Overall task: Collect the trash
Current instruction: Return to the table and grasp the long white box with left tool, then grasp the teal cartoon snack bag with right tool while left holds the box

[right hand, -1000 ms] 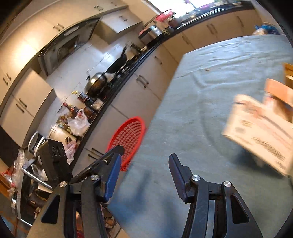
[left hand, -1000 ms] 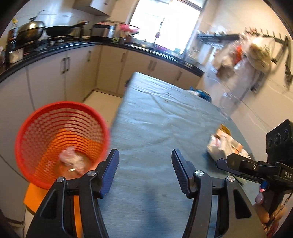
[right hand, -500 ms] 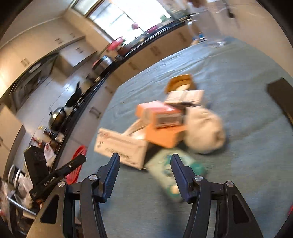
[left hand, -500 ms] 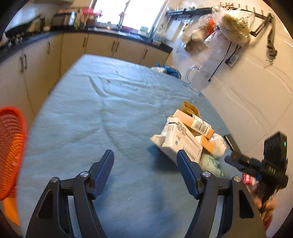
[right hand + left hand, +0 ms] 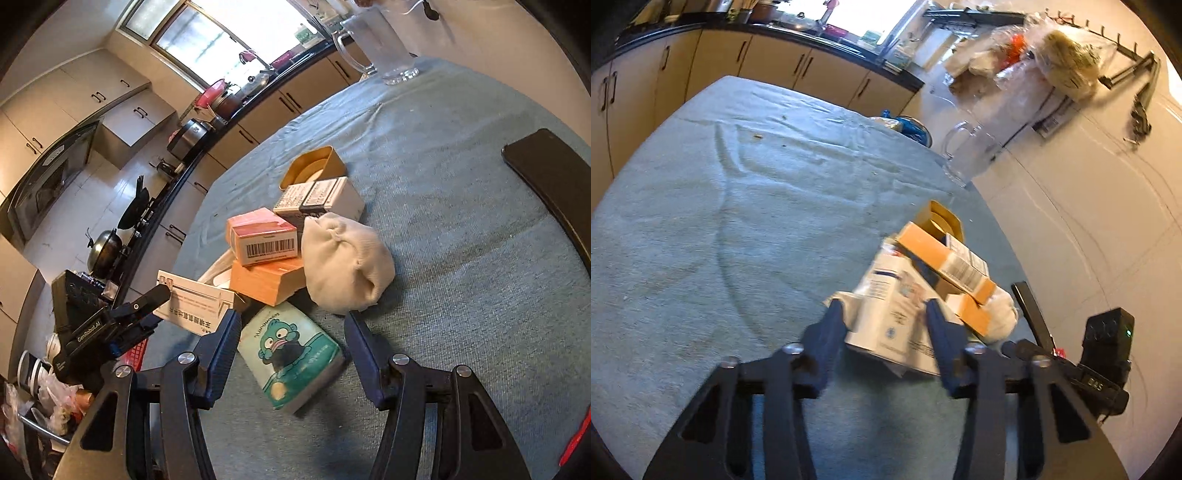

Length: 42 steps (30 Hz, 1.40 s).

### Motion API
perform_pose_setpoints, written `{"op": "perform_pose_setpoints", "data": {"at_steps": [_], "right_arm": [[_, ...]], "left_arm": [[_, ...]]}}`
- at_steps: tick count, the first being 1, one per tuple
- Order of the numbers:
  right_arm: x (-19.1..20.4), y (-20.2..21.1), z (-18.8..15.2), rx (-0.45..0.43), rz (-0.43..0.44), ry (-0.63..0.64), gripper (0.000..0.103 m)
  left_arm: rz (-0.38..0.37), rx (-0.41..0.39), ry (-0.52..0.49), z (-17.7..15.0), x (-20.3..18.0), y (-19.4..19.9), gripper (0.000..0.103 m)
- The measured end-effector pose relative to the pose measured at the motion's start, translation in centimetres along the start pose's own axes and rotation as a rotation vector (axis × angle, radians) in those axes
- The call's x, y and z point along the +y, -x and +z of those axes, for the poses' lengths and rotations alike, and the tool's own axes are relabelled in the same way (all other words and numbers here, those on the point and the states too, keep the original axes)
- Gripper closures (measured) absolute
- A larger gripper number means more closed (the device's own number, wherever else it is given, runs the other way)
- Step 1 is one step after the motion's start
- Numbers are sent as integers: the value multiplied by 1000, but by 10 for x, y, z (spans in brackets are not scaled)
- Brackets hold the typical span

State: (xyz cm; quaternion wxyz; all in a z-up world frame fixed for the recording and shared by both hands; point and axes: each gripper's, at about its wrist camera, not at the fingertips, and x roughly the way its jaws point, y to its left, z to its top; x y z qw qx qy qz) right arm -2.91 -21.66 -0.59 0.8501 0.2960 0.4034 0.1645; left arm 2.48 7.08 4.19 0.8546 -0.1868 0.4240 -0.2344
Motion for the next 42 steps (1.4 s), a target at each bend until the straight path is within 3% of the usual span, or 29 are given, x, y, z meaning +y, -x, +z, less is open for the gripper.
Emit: {"op": "perform_pose_setpoints", "data": {"at_steps": [7, 13, 15, 16, 22, 26, 29, 31, 33, 42], "right_arm": [[-3, -10, -3, 26, 7, -4, 39], [3, -15, -8, 45, 1, 29, 38], [7, -16, -9, 50, -12, 58, 37], [11, -17, -10, 57, -26, 87, 37], [37, -28, -16, 98, -144, 294, 30], [63, -41, -33, 104, -307, 490, 29], [69, -39, -43, 90, -339, 537, 36], [70, -33, -46, 80, -334, 534, 50], [72, -26, -49, 66, -330, 524, 53], [85, -2, -53, 16, -272, 455, 56]], "left_arm": [[-16, -16, -143, -12, -43, 8, 66], [19, 10, -223, -25, -63, -10, 66], [41, 6, -233, -28, -63, -13, 77], [46, 9, -236, -27, -63, -14, 89], [65, -38, -266, -28, -65, 1, 90], [98, -62, -289, -31, -66, 9, 90], [117, -75, -304, -36, -64, 15, 90], [129, -80, -315, -40, -64, 17, 90], [138, -84, -325, -43, -64, 19, 90], [167, -93, -366, -61, -66, 35, 90]]}}
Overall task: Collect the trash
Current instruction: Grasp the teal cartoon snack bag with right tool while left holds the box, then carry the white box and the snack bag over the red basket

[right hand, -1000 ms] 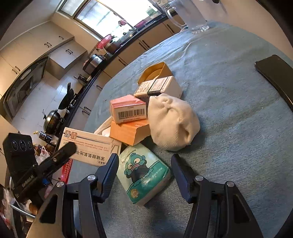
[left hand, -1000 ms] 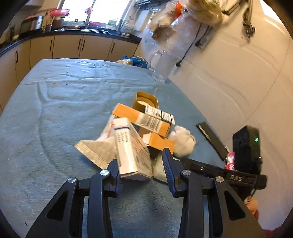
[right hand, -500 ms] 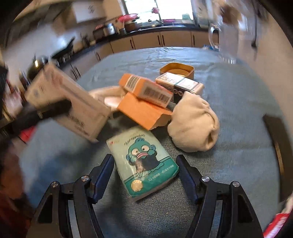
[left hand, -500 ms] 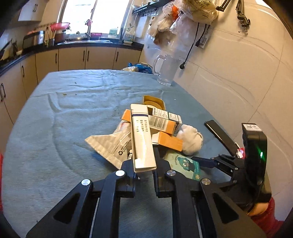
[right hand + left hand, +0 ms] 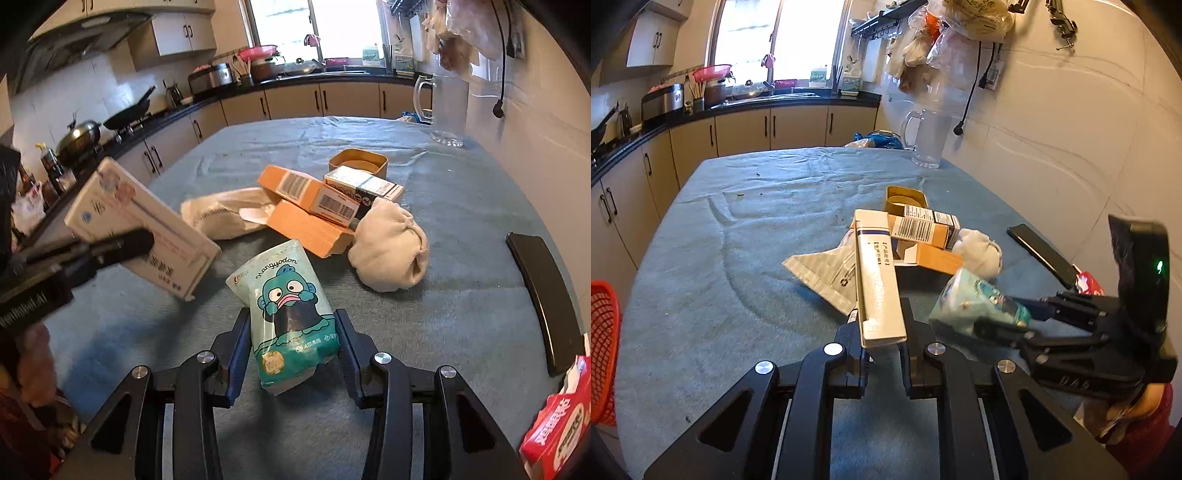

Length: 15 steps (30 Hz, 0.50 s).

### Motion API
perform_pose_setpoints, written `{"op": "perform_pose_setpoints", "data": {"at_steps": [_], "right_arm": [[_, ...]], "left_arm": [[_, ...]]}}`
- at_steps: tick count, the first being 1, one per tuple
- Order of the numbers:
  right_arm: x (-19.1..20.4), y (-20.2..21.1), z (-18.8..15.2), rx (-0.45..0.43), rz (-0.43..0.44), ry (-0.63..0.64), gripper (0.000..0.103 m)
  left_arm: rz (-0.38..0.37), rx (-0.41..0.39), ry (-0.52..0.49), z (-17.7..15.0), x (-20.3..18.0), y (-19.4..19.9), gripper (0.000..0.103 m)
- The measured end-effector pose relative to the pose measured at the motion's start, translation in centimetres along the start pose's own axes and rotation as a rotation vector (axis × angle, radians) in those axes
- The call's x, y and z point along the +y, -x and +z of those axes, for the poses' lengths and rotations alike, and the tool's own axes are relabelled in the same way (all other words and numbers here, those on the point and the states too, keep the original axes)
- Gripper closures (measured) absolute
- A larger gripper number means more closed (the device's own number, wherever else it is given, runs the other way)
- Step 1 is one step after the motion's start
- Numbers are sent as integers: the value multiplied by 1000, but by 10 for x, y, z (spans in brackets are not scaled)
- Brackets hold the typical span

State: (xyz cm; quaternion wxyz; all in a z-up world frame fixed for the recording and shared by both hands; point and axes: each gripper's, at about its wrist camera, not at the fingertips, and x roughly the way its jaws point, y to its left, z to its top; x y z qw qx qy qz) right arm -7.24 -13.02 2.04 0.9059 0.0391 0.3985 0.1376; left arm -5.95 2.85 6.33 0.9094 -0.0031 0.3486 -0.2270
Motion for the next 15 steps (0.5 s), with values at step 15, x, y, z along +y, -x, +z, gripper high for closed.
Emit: {"op": "perform_pose_setpoints", "data": {"at_steps": [15], "right_arm": [[17, 16, 4, -33, 53, -22, 56]], "left_arm": [[25, -59, 6, -14, 7, 44, 90]]}}
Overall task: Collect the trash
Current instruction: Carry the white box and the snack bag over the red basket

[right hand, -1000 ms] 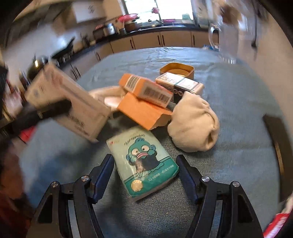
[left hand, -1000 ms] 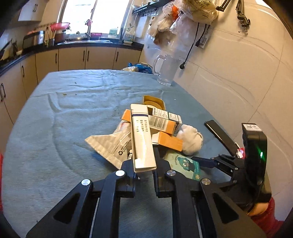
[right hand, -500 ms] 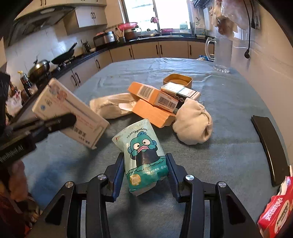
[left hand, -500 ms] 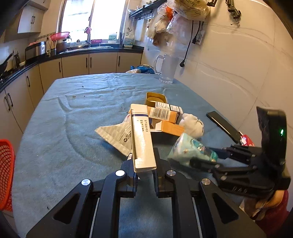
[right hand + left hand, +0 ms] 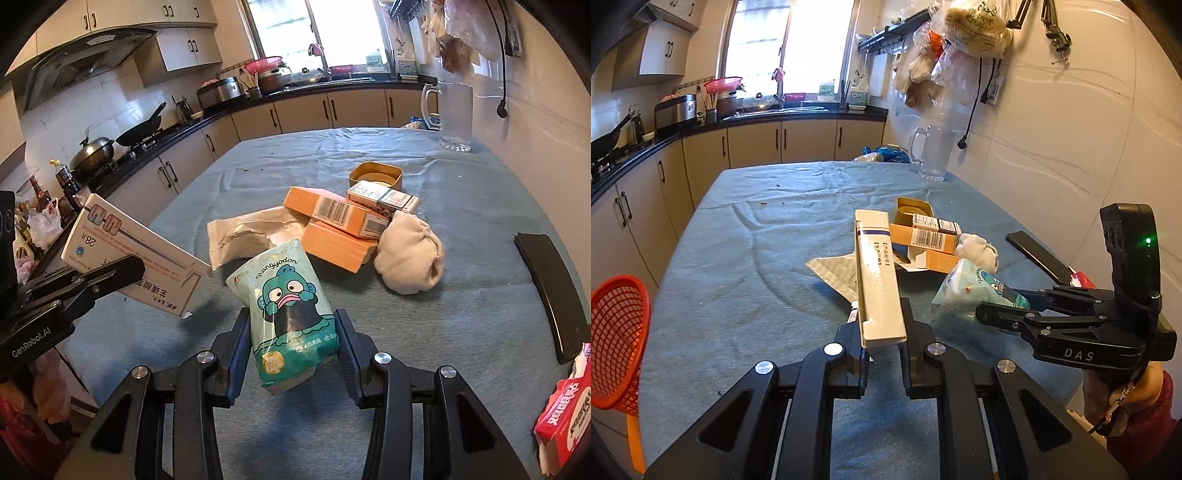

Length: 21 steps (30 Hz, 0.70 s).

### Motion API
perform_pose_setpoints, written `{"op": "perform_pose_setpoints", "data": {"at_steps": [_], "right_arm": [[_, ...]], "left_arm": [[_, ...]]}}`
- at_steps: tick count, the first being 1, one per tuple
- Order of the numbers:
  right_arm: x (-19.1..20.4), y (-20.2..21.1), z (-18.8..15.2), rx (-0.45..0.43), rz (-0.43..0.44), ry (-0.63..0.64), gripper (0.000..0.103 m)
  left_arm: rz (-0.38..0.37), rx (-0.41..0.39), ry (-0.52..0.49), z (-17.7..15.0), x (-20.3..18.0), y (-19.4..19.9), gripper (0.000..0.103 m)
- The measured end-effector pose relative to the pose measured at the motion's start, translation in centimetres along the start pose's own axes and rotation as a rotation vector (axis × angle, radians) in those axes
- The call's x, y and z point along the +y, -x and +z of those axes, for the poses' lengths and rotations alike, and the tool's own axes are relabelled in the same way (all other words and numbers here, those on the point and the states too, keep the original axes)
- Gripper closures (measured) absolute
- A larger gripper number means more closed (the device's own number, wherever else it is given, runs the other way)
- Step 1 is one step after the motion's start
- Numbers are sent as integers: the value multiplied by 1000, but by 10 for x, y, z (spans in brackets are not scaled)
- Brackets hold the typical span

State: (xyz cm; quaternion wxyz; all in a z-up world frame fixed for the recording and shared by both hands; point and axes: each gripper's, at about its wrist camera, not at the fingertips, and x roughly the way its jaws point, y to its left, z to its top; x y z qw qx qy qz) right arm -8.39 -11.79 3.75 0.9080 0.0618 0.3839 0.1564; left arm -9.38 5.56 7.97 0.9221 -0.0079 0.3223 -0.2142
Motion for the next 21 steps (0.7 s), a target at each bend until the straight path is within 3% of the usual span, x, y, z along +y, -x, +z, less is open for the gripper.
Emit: {"op": "perform_pose_setpoints", "data": {"at_steps": [21], "right_arm": [[41, 2, 4, -4, 43, 64, 56]], "left_arm": [[76, -56, 87, -12, 44, 46, 90]]}}
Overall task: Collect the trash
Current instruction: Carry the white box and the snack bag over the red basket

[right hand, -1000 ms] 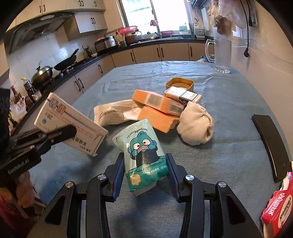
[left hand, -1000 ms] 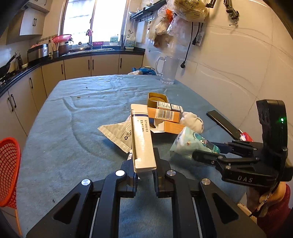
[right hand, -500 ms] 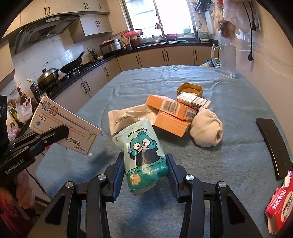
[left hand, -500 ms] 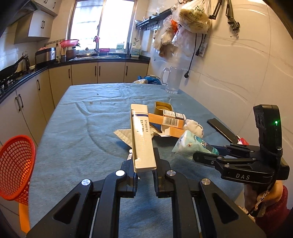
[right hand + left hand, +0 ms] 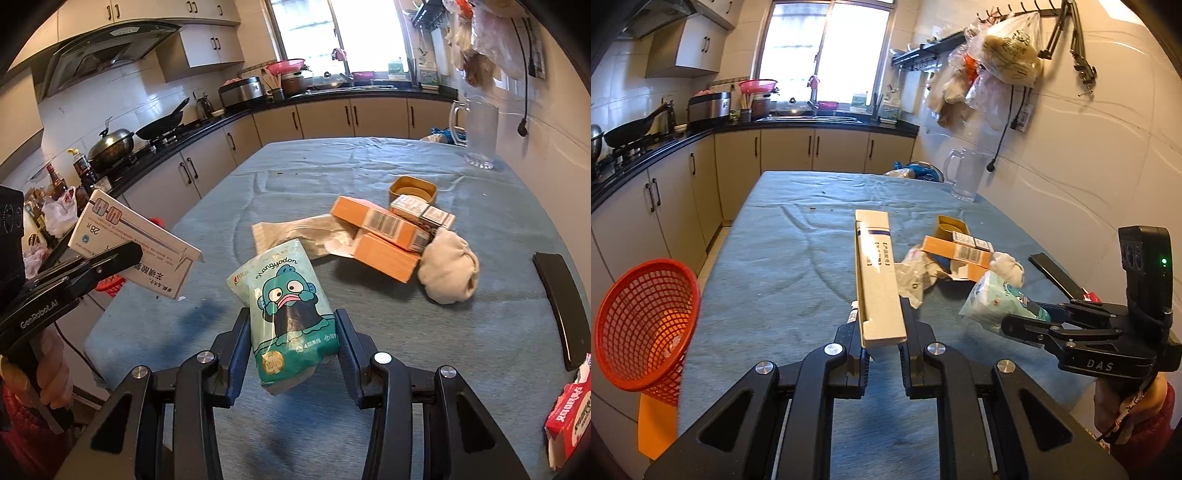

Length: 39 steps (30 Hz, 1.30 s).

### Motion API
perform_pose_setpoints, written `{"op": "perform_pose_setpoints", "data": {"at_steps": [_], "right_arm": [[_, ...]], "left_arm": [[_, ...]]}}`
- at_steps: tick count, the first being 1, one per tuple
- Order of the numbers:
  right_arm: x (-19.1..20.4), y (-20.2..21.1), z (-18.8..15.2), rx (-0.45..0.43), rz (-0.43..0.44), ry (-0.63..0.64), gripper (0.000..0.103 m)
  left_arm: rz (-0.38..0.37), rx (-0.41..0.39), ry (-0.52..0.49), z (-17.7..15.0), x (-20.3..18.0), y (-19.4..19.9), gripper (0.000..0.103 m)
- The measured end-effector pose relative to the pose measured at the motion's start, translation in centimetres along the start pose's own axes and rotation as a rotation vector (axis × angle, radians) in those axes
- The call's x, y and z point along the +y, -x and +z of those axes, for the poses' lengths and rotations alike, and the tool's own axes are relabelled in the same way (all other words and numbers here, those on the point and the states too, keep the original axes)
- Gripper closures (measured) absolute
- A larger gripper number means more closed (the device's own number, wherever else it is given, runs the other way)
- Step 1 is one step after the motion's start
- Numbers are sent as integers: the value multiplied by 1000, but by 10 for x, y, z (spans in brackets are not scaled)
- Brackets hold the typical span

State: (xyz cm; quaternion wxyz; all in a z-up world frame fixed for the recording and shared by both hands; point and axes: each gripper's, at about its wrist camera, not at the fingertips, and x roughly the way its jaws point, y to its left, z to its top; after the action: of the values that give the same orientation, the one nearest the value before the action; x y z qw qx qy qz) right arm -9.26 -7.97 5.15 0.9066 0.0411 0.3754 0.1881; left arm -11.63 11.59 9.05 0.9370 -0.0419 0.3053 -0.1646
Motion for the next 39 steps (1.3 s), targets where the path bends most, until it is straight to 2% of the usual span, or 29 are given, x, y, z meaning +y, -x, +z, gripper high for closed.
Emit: {"op": "perform_pose_setpoints", "data": {"at_steps": [15, 23, 32, 39], "right_arm": [[35, -13, 14, 12, 51, 49, 56], [71, -29, 30, 18, 108, 101, 56], [119, -68, 51, 71, 195, 138, 56], [163, -106, 70, 128, 249, 171, 56]], "left_arm": [[57, -28, 55, 0, 35, 14, 90], [114, -65, 88, 6, 64, 34, 90], [209, -90, 162, 5, 124, 59, 90], [291, -83, 240, -3, 184, 66, 90]]}}
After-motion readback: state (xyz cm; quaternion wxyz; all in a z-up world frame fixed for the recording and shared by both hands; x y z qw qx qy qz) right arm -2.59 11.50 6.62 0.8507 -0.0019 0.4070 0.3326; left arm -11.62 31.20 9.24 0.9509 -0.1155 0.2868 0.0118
